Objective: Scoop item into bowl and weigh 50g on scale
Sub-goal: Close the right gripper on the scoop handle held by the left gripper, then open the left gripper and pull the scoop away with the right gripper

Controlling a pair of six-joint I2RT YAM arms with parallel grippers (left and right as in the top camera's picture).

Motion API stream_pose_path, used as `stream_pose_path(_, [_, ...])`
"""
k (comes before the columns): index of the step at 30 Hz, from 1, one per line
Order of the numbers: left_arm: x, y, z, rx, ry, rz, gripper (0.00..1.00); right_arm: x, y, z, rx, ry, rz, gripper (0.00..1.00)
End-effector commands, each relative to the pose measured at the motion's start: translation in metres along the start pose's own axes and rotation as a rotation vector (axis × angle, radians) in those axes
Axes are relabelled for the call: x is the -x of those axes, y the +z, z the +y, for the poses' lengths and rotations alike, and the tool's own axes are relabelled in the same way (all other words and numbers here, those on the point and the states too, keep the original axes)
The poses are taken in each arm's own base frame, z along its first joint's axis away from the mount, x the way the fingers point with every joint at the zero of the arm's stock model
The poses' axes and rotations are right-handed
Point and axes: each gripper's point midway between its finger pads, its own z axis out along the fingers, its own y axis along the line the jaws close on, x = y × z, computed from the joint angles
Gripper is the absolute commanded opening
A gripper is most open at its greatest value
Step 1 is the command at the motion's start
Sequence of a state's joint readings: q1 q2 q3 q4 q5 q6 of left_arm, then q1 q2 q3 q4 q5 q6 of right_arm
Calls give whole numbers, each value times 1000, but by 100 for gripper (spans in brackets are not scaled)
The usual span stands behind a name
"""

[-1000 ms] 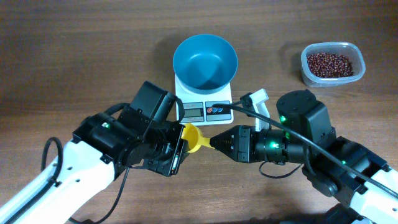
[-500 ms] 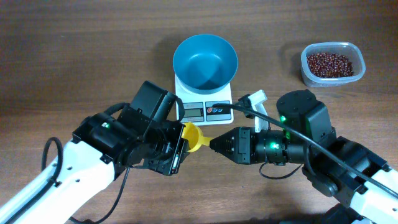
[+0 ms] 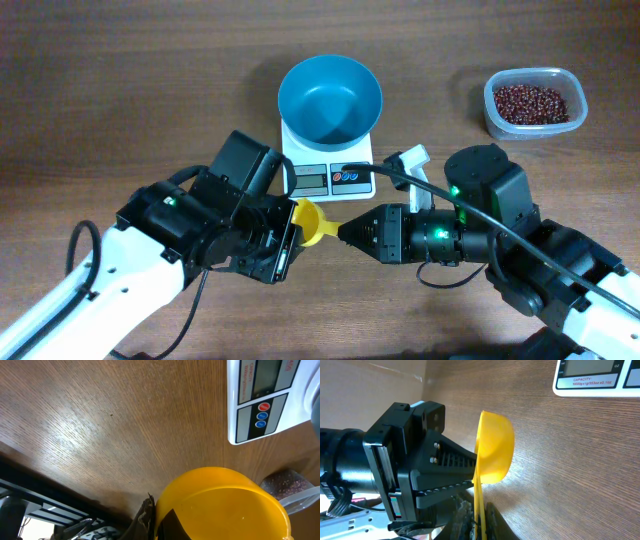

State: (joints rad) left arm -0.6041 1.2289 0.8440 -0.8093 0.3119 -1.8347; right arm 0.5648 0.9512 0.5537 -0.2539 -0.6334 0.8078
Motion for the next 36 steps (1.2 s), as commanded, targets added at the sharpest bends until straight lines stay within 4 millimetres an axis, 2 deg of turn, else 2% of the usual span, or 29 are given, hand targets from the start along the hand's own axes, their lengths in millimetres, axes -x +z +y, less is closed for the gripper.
stream_pose_path(1, [-1, 1, 4, 23, -16, 1, 0, 3, -1, 8, 18, -28, -6, 13])
stream_pose_path(4, [0, 0, 5, 24, -17, 0, 0, 4, -1, 7, 15, -29, -9, 13])
stream_pose_path(6, [0, 0, 5, 24, -17, 0, 0, 4, -1, 8, 16, -28, -8, 4])
stream_pose_path(11, [1, 0, 4, 22, -16, -7, 2, 1, -1, 9, 27, -39, 4, 4])
stream_pose_path(12, [1, 0, -1, 2, 78, -7, 4, 1, -1, 9, 24, -42, 6, 4])
stream_pose_path(14, [5, -7, -15, -45, 181, -9, 14, 1, -1, 8, 23, -41, 7, 4])
stream_pose_path(15, [6, -11, -21, -65, 216, -11, 16, 0, -1, 8, 21, -53, 7, 4])
stream_pose_path(16, [5, -20, -29, -98, 269, -15, 18, 1, -1, 5, 4, -63, -1, 4])
stream_pose_path(17, [1, -37, -44, -164, 393, -24, 23, 5, -1, -5, -49, -72, -26, 4])
stream_pose_path(19, [-5, -62, -63, -249, 635, -67, 39, 5, -2, -8, -64, -75, -30, 4])
stream_pose_path(20, [-12, -78, -69, -295, 787, -93, 50, 6, -2, -8, -63, -87, -33, 4])
stream_pose_path(21, [-14, -82, -68, -308, 822, -100, 56, 7, -3, -9, -72, -87, -42, 4])
stream_pose_path(23, [-14, -97, -58, -321, 875, -129, 66, 10, -8, -8, -84, -124, -71, 4])
stream_pose_path(25, [1, -108, -33, -251, 899, -209, 70, 12, -17, 1, -65, -167, -108, 4])
stream_pose_path(26, [10, -114, -21, -221, 888, -255, 70, 14, -26, -2, -103, -194, -143, 4])
stream_pose_path(28, [12, -136, -13, -277, 925, -323, 77, 17, -47, -29, -269, -182, -233, 4])
stream_pose_path(29, [12, -149, -9, -318, 945, -360, 81, 16, -58, -26, -281, -243, -258, 4])
stream_pose_path(30, [15, -155, -4, -323, 940, -389, 93, 16, -62, -22, -271, -291, -268, 4])
stream_pose_path(31, [21, -160, 4, -312, 931, -422, 99, 14, -67, -15, -256, -363, -277, 4])
stream_pose_path(34, [35, -158, 25, -220, 910, -453, 99, -8, -74, 17, -91, -497, -229, 4])
stream_pose_path(36, [36, -157, 26, -212, 909, -452, 99, -23, -75, 35, 14, -617, -180, 4])
